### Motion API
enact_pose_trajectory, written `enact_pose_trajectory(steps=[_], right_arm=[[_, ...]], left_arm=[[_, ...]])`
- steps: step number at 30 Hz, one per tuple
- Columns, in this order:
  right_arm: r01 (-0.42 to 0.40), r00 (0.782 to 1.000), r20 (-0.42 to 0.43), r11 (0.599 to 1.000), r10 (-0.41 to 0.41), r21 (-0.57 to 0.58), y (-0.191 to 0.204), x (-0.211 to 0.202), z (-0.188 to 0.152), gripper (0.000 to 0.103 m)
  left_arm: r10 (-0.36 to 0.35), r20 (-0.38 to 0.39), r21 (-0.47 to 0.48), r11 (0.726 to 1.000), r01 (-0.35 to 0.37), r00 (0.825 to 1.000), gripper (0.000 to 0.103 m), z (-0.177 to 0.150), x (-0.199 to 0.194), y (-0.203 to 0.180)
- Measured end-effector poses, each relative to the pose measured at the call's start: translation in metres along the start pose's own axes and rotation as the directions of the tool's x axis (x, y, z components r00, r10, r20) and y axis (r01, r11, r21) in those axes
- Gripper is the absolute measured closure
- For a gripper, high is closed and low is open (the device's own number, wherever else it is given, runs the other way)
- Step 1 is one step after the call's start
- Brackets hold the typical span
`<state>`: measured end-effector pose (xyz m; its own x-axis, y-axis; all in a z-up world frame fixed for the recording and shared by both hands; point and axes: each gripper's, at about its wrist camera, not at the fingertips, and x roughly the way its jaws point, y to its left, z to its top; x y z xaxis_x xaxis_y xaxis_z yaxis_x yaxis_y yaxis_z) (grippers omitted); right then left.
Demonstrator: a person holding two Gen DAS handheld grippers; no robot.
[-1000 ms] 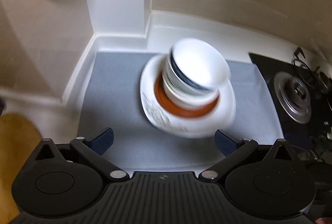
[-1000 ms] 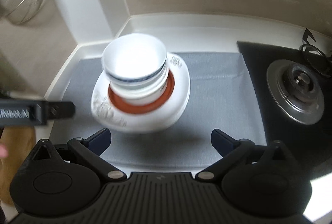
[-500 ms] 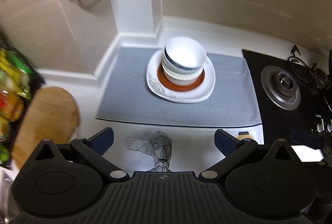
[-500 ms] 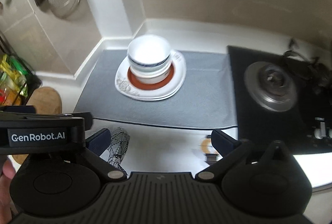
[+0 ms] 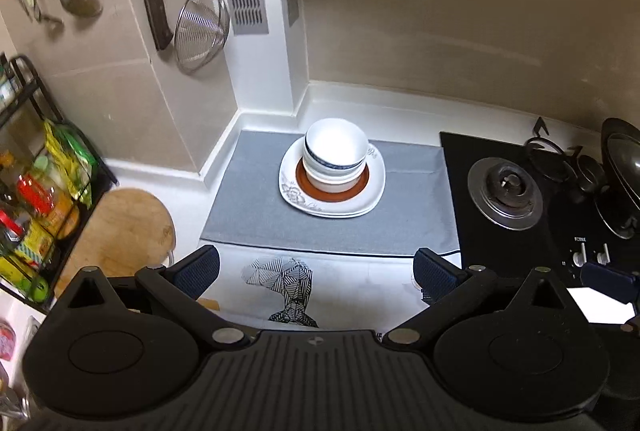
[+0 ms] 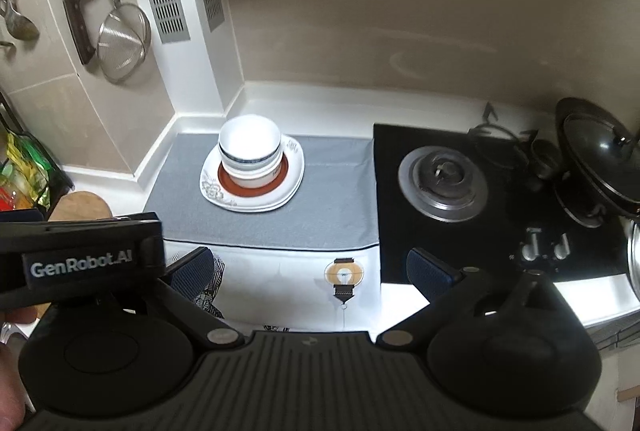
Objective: Organize plates and bowls
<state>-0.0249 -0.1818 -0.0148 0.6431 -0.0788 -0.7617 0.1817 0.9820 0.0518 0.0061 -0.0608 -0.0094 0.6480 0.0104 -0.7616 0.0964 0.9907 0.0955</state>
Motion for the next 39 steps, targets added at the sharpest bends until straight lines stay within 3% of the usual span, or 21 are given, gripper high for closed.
enact_pose_trajectory(steps=[6,21,39], right_arm=[[-0.016,1.000,0.012,1.000,0.016,0.018,-0.003,-0.016,-0.007,0.001],[-0.029,0.999,0.032,0.999,0.028,0.037,-0.004,-0.027,-0.010,0.001],[-0.043,0.999,0.013,0.998,0.042,0.049,-0.005,-0.025,-0.013,0.001]], left_arm=[[0.027,0.040,0.022,0.999,-0.028,0.999,0.000,-0.007,-0.019,-0.011],[0.038,0.055,0.052,0.998,-0.041,0.998,0.000,-0.008,-0.033,-0.013],[0.049,0.033,0.058,0.997,-0.051,0.998,0.000,-0.008,-0.032,-0.017]])
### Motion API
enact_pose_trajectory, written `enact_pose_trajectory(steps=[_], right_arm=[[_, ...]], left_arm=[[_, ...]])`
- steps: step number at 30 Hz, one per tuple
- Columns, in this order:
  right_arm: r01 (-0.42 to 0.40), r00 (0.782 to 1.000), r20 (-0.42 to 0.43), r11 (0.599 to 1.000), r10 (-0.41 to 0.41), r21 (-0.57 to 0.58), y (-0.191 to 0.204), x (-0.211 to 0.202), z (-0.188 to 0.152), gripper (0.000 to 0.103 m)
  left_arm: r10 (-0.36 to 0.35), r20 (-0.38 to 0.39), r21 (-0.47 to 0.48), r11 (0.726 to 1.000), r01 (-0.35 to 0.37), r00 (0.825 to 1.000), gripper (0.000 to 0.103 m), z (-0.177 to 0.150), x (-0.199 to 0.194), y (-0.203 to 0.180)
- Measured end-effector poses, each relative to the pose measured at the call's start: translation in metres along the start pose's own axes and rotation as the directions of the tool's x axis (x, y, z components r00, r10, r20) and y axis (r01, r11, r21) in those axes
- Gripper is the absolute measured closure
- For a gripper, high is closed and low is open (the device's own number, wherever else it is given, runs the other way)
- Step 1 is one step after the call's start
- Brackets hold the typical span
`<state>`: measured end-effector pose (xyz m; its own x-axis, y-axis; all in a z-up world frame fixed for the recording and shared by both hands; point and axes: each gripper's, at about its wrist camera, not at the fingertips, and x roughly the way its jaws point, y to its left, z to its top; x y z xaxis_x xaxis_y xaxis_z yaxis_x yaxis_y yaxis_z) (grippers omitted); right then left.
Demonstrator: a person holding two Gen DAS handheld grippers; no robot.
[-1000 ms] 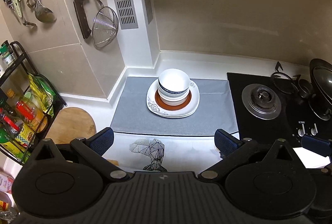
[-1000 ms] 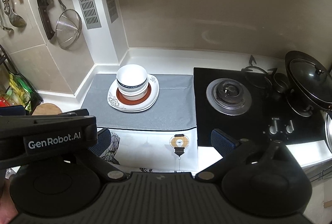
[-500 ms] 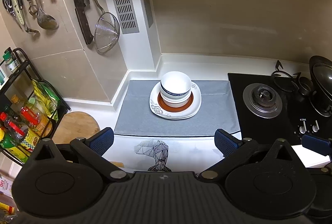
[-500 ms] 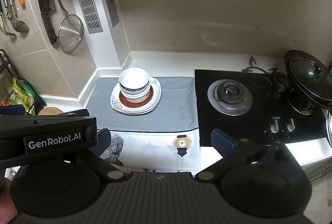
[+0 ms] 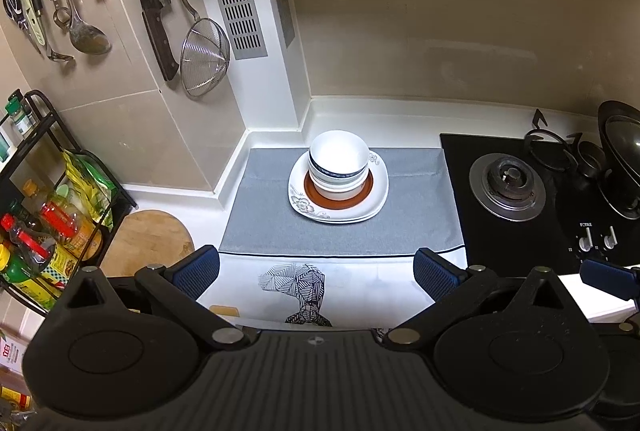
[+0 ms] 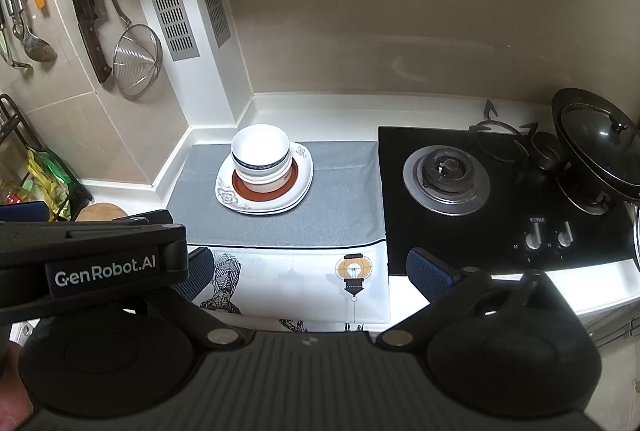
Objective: Organize plates and bowls
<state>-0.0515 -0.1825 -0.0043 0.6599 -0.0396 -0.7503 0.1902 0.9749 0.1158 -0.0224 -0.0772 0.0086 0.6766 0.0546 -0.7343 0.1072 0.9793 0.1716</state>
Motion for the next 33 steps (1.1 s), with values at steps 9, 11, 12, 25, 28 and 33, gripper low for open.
enact_pose_trajectory(steps=[9,11,12,25,28,33], right_arm=[[0.002,1.000,-0.005,1.000,-0.002,-0.004,-0.004,-0.001,-0.002,0.001],[0.002,1.000,-0.004,1.000,-0.002,-0.005,-0.006,-0.001,-0.002,0.001],[0.003,1.000,-0.004,1.000,-0.003,-0.004,-0.007,-0.002,-0.002,0.000],[0.001,1.000,-0.003,1.000,-0.001,0.007,-0.012,-0.003,-0.005,0.000],[0.000,1.000,-0.007,1.000,0.000,0.009,-0.013,-0.002,-0.007,0.000],[0.003,1.000,-0.012,1.000,-0.003,0.008,-0.013,-0.001,-0.007,0.000]], left_arm=[[-0.005,-0.004,-0.002,1.000,0.005,1.000,0.000,-0.004,-0.001,-0.005],[-0.006,-0.003,-0.002,1.000,0.006,1.000,0.000,-0.004,-0.001,-0.006],[-0.007,-0.003,-0.003,1.000,0.007,1.000,0.000,-0.004,-0.001,-0.007],[-0.015,-0.001,0.010,1.000,0.015,1.000,0.000,-0.005,-0.001,-0.009],[-0.015,-0.006,0.013,1.000,0.015,1.000,0.000,-0.005,0.001,-0.009],[-0.019,-0.011,0.015,1.000,0.020,1.000,0.000,-0.005,0.003,-0.008]])
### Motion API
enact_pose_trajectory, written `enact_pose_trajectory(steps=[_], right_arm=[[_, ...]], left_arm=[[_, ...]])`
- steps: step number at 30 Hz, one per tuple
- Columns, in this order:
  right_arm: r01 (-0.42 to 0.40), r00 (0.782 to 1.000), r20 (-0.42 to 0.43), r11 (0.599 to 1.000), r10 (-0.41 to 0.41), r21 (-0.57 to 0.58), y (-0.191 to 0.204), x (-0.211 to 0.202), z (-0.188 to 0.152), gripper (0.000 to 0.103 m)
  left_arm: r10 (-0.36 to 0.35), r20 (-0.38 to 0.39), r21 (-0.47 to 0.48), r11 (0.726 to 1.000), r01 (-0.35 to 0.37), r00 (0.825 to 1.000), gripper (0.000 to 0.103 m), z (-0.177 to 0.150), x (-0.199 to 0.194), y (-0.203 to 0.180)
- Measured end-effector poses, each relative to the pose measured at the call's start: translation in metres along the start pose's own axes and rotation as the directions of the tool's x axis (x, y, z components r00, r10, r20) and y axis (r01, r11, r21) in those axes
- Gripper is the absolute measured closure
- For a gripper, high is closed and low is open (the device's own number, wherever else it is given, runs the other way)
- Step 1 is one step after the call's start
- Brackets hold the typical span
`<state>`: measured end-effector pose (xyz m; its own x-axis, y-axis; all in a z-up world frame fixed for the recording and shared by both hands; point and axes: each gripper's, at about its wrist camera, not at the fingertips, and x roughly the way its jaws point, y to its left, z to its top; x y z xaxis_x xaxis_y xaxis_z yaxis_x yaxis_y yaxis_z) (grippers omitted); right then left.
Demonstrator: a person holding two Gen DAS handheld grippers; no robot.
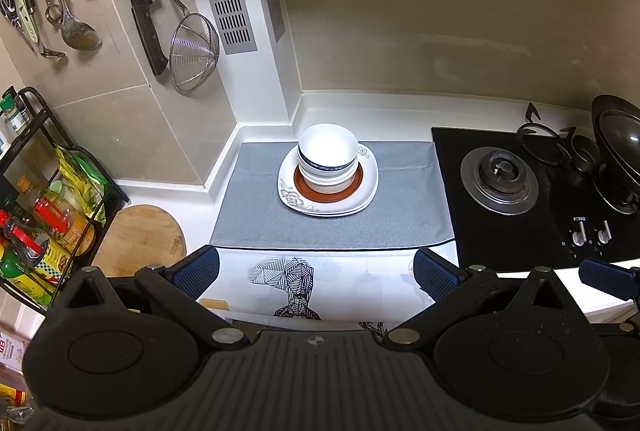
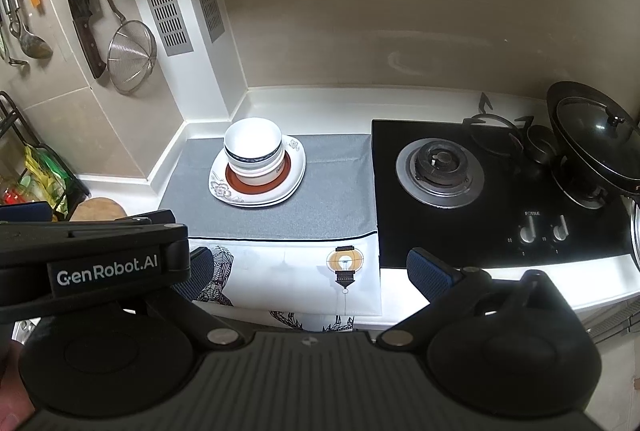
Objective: Organize plates and bowls
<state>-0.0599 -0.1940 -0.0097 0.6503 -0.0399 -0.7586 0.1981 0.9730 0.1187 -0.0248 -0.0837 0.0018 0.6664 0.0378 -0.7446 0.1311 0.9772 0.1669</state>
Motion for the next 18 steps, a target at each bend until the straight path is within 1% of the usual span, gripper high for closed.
enact_pose_trajectory(steps=[9,18], right_arm=[[0.003,1.000,-0.015,1.000,-0.003,-0.003,0.001,0.007,0.002,0.000],[0.004,1.000,-0.029,1.000,-0.005,-0.029,0.019,0.020,0.007,0.000]], left_arm=[[-0.009,-0.012,0.003,1.000,0.009,1.000,0.000,0.000,0.006,0.005],[-0.010,-0.027,-0.023,1.000,0.009,1.000,0.000,0.001,0.018,0.021]])
